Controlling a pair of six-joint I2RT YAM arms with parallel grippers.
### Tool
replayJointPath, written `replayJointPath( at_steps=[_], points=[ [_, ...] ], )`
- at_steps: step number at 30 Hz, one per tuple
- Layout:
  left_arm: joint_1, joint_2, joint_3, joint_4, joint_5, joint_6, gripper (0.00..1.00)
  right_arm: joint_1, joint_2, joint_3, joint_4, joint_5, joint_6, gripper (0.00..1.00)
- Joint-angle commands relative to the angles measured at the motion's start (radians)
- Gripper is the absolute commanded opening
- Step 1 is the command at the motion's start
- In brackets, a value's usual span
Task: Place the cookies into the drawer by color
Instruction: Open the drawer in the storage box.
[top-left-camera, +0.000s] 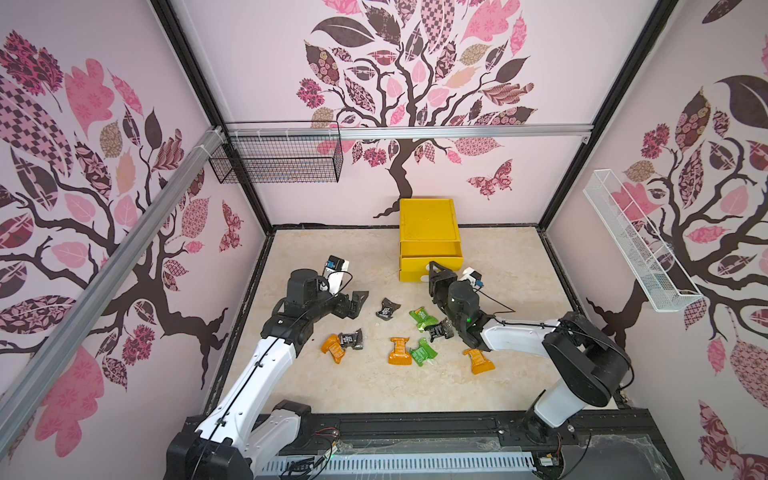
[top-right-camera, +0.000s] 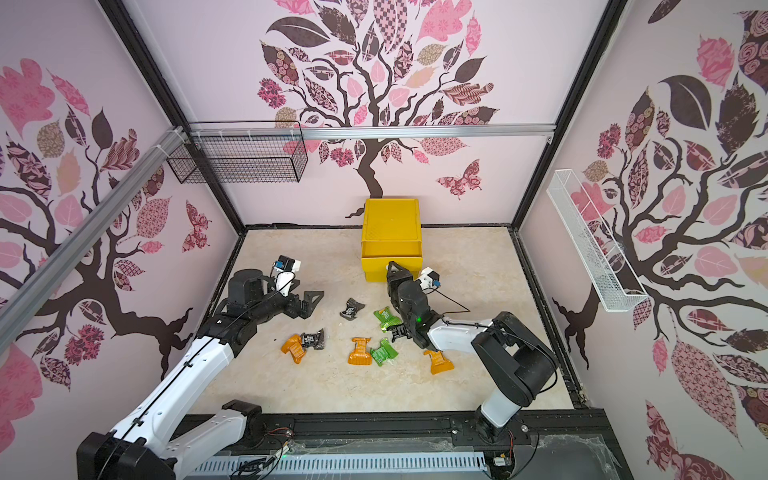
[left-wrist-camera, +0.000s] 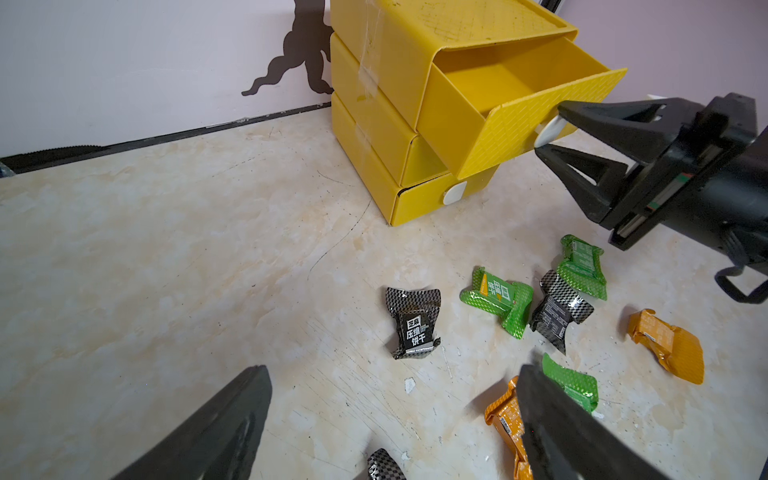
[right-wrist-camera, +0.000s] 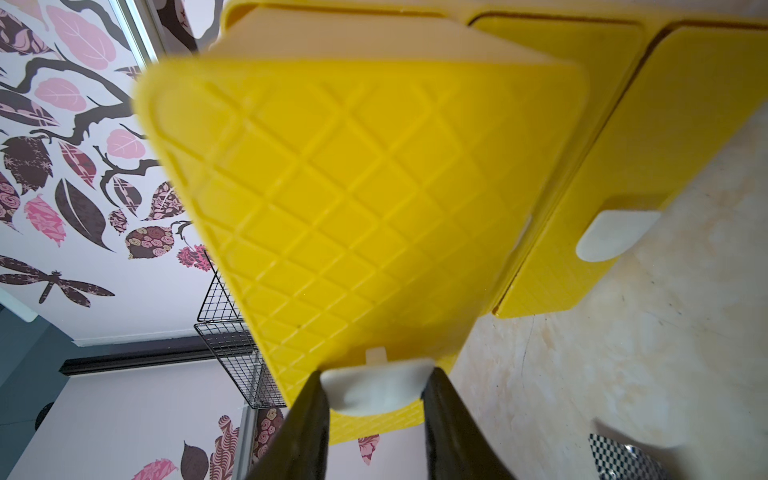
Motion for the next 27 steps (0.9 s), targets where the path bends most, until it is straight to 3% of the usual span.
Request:
replayJointPath(
  at_steps=[1,16,19,21,24,27],
  points=[
    [-0.005,-0.003,-0.009,0.014,-0.001,0.007,0.97,0.016,-0.046,-0.021,-0.072,0.019,-0.006,0.36],
    [-0.005,0.001,-0.009,0.015,0.0,0.008,0.97,0.057,-0.119,-0.091,-0.098,0.044,-0.011,0.39],
    [-0.005,0.002,-0.011,0.015,0.0,0.01,0.97,0.065,-0.127,-0.099,-0.101,0.047,-0.022,0.48],
    [-0.005,0.002,-0.011,0.015,0.0,0.009,0.98,0.068,-0.138,-0.103,-0.117,0.048,-0.033,0.61],
    [-0.006,0.001,-0.011,0.014,0.001,0.01,0.97,0.069,-0.17,-0.11,-0.149,0.048,-0.066,0.73],
    [-0.005,0.005,-0.012,0.015,0.004,0.007,0.97,0.071,-0.215,-0.129,-0.18,0.049,-0.094,0.76]
  ],
)
